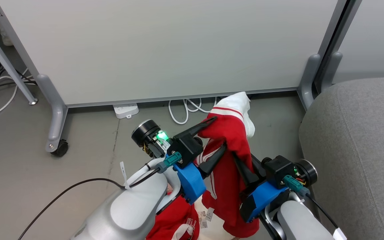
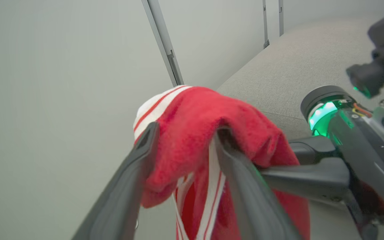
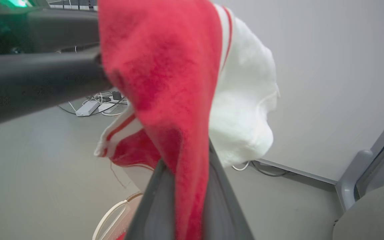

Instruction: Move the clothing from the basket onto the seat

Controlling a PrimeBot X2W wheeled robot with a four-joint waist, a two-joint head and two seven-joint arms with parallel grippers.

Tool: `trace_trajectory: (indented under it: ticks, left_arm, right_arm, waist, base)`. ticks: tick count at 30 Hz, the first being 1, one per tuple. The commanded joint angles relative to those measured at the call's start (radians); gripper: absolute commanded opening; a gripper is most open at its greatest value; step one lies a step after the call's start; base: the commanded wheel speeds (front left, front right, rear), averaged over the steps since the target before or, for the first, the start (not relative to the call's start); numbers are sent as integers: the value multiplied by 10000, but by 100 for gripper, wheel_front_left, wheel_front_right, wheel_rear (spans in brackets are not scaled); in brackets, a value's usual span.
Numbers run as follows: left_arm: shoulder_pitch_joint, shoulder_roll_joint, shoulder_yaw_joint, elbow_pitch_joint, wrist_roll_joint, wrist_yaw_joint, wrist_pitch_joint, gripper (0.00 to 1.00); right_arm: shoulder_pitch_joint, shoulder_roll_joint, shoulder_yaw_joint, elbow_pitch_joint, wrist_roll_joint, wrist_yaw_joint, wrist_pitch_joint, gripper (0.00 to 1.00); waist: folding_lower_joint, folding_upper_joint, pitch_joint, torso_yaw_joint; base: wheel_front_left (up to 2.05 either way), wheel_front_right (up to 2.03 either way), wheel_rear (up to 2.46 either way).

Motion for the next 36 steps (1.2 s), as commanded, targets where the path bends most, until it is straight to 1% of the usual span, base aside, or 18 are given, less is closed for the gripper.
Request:
trace_trajectory:
  ticks: [1,9,15,21,36]
  left_arm:
    - [4,16,18,11,43,6,-33,100]
    - [114,102,85,69,71,8,-33,100]
    - [283,126,3,-1,41,8,-33,100]
    - [272,190,2,-229,91,7,-33,100]
    - [295,499,-256,-909,137,7,-33,100]
  right_arm:
    - [-127,30,-28,-67,15,-3,-2,0]
    - [-159,22,-327,-185,88,-3,-2,0]
    - [-162,17,-679,-297,14,-3,-2,0]
    - [-244,16,-1153,-452,-166,-3,-2,0]
    - [-195,13,-2547,-1087,-696,-3,-2,0]
  waist:
    - [1,0,17,-10]
    - [1,0,163,-202]
    - [1,0,378,-639]
    - [1,0,669,-1312]
    - [1,0,1508,-3293]
  base:
    - [0,0,0]
    - [0,0,0]
    - [0,0,0]
    - [0,0,0]
    - [0,0,0]
